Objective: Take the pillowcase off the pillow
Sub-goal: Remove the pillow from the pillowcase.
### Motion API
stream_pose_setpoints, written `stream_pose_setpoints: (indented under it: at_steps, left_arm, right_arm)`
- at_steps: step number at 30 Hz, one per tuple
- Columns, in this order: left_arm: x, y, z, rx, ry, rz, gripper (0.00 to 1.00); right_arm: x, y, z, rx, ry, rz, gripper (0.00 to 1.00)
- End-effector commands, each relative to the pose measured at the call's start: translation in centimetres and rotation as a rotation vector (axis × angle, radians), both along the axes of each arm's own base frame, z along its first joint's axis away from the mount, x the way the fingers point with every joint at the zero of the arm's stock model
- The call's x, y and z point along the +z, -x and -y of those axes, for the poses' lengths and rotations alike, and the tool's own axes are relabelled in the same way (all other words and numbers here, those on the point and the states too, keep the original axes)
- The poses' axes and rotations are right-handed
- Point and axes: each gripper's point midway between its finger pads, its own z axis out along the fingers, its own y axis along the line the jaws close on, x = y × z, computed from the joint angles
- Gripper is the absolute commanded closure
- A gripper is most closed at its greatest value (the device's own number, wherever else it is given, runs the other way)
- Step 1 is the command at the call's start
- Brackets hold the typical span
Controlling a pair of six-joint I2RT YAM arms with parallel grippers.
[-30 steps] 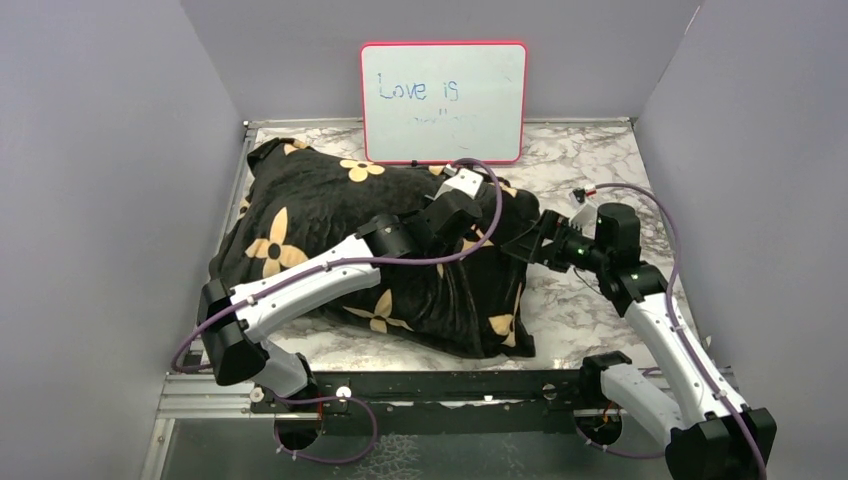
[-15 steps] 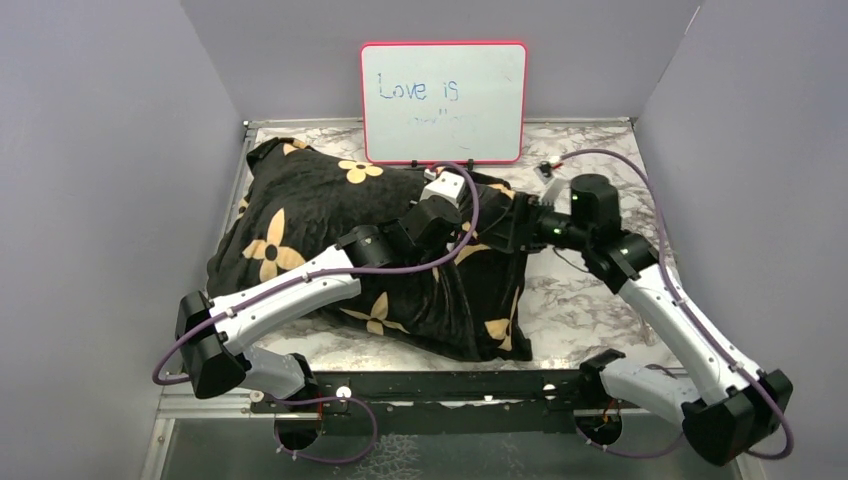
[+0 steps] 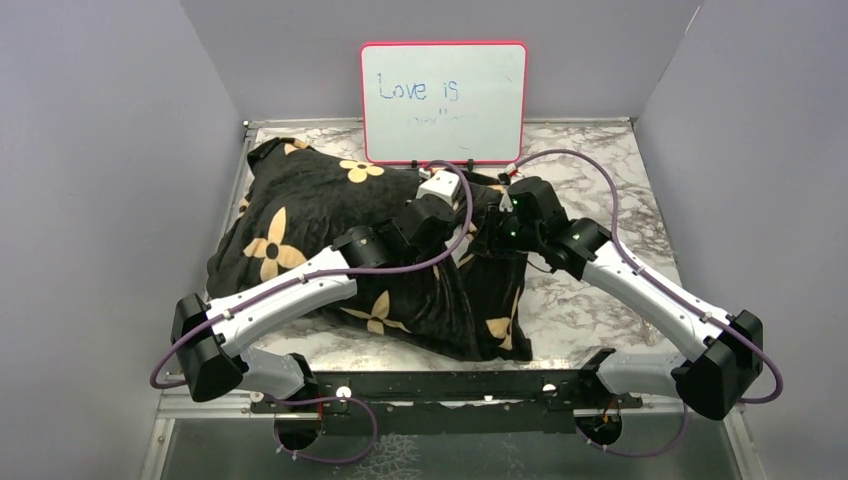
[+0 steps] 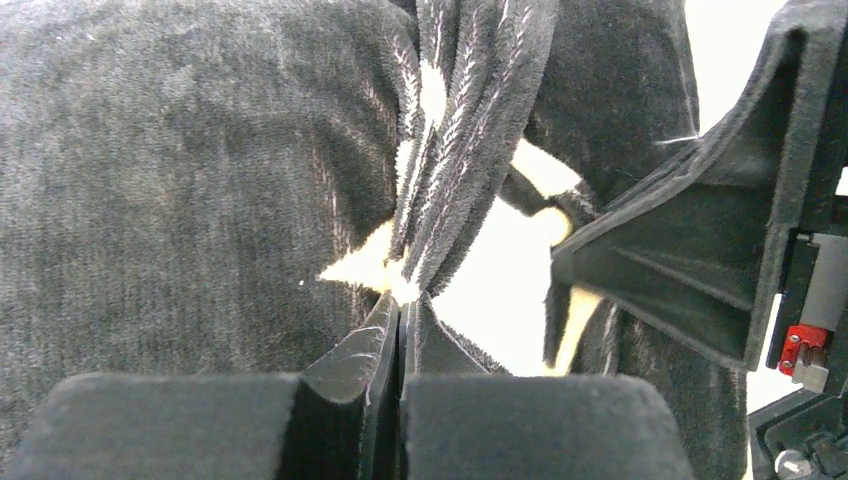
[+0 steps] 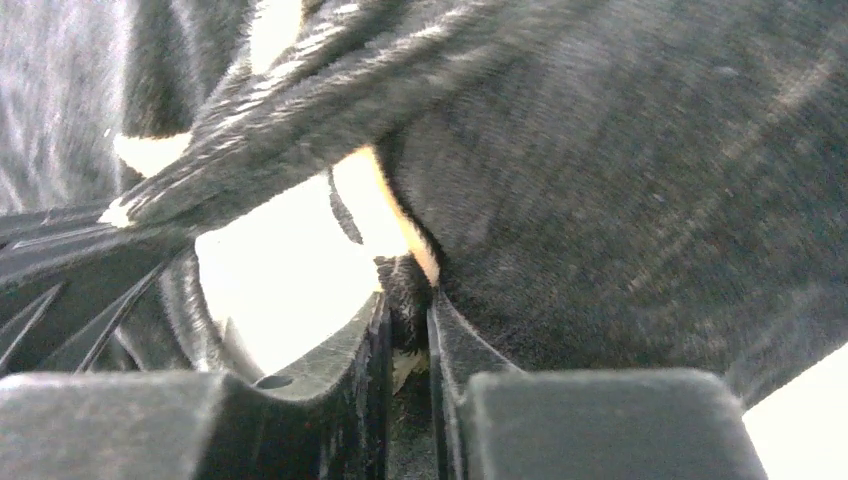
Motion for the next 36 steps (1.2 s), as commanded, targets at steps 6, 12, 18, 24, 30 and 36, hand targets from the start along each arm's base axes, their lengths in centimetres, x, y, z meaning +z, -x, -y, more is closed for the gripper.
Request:
stream_pose_setpoints:
  at_steps: [6,12,18,24,30,36]
  left_arm:
    - [-0.1,-3.5,-10.5,0.261,-0.02,-0.027,1.0]
    - [-1.4,-3.2,-12.6,0.208,0.019,-0.076,1.0]
    - [-0.6,-2.1,-6.7,-0.09,0.173,-0.11,0.98]
    - [5.4,-4.0,-3.5,-0.208,0.245,-0.014,0.42]
    - [10.1,-6.5,-0.8,-0.286,0.267,0.055,0.15]
    - [8.5,-8.1,3.4,-0.438,0.203,-0.071,0.09]
  right_arm:
    - [-3.4,-0.1,13.1,-0.428,0.394,0.041,0.99]
    - [-8.3,1.5,13.2,-0.386,0.244,-0.129,1.0]
    - [-5.0,1.7,8.6,-0.201,0.014,-0.073,0.9]
    - [0.0,-0.2,7.8,-0.115,0.012,0.067,0.57]
    - [3.4,-3.7,8.0,-0.144,0.099,0.131,0.35]
    - [3.4,-6.4,5.9,-0.098,0.105,0.076,0.32]
